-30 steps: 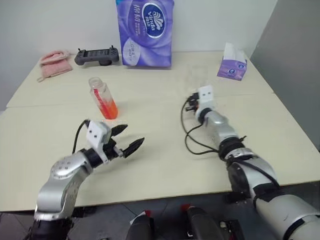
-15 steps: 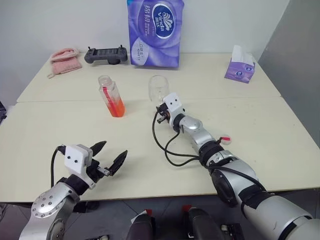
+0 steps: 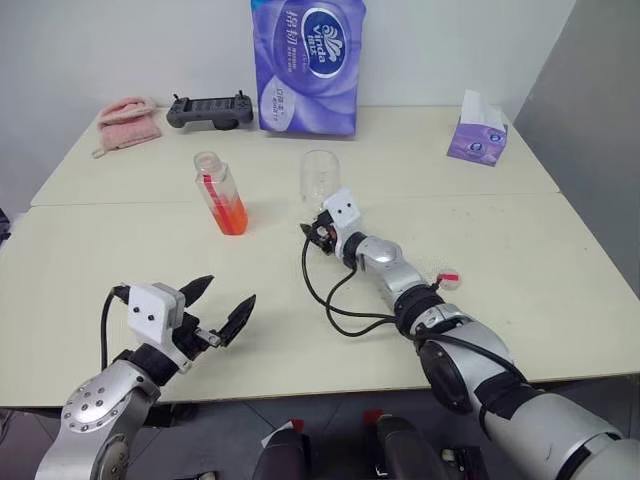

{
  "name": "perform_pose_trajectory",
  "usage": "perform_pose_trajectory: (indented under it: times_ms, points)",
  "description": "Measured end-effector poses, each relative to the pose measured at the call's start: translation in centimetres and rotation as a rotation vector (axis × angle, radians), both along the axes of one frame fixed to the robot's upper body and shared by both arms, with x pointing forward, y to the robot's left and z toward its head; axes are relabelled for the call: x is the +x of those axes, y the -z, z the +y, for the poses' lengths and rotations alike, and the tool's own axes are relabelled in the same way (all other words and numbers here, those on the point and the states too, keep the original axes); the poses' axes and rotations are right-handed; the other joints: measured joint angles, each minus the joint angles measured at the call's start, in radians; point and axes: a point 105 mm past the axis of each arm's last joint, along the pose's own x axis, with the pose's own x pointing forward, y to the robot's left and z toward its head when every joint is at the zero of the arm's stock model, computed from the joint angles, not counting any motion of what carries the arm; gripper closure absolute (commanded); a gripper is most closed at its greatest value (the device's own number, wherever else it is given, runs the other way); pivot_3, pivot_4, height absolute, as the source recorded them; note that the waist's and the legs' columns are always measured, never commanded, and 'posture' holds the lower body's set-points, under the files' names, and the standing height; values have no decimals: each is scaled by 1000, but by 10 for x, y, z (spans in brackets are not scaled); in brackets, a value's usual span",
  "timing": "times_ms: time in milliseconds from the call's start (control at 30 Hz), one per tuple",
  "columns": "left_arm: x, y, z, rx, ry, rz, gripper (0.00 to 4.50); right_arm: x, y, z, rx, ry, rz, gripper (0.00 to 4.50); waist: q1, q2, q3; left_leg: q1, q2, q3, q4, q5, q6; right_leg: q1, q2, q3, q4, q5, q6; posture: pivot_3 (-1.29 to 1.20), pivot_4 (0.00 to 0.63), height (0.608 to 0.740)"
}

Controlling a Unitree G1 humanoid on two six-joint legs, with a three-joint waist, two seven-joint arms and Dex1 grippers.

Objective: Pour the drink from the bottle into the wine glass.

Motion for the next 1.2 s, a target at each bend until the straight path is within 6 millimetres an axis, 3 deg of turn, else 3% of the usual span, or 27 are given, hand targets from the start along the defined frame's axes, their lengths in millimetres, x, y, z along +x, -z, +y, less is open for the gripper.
perform_pose_trajectory:
  times_ms: [67,200,300,400,533,667,800,933,1033,1200]
  points:
    - [2,-1,-1,1,5,-3,0,0,7,-5,-7,14,18,6,0,0,0,0,0,0,0,0,0,0,0,0,0,0,0,0,150,740]
    - [9,-8,-3,0,17,-30,0,4,7,-17,-21,37,12,6,-1,0,0,0,0,0,0,0,0,0,0,0,0,0,0,0,150,740]
    - [15,-3,-1,-7,14,-16,0,6,18,-35,-44,71,22,6,0,0,0,0,0,0,0,0,0,0,0,0,0,0,0,0,150,740]
    - [24,-4,-1,-15,5,-26,0,4,17,-54,-31,69,-13,6,5,0,0,0,0,-1,1,0,0,0,0,0,0,0,0,0,150,740]
    - [38,-5,8,-26,-76,-65,0,-12,1,-97,19,36,-58,6,16,0,0,-1,0,-1,1,0,0,0,0,0,0,0,0,0,150,740]
    - [53,3,23,-15,-168,-73,0,-52,-36,-125,56,-53,-48,6,19,0,0,-1,1,-2,1,0,0,0,0,-1,0,0,0,0,150,740]
    - [69,0,37,-6,-257,-109,0,-102,-75,-121,71,-248,-32,6,17,0,0,0,1,-2,1,0,0,1,2,-1,0,0,0,0,150,740]
    - [90,-7,46,-12,-327,-148,0,-144,-89,-111,72,-420,35,6,21,-1,0,0,1,-3,3,0,0,3,2,-3,-1,0,1,0,150,740]
    - [104,-11,46,-25,-354,-173,0,-157,-95,-103,75,-457,34,6,21,-1,-1,0,0,-3,4,0,0,4,2,-3,-1,0,1,0,150,740]
    - [124,-9,40,-49,-367,-182,0,-155,-98,-102,107,-403,44,6,22,-2,0,0,0,-4,4,0,0,4,2,-3,-1,0,1,0,150,740]
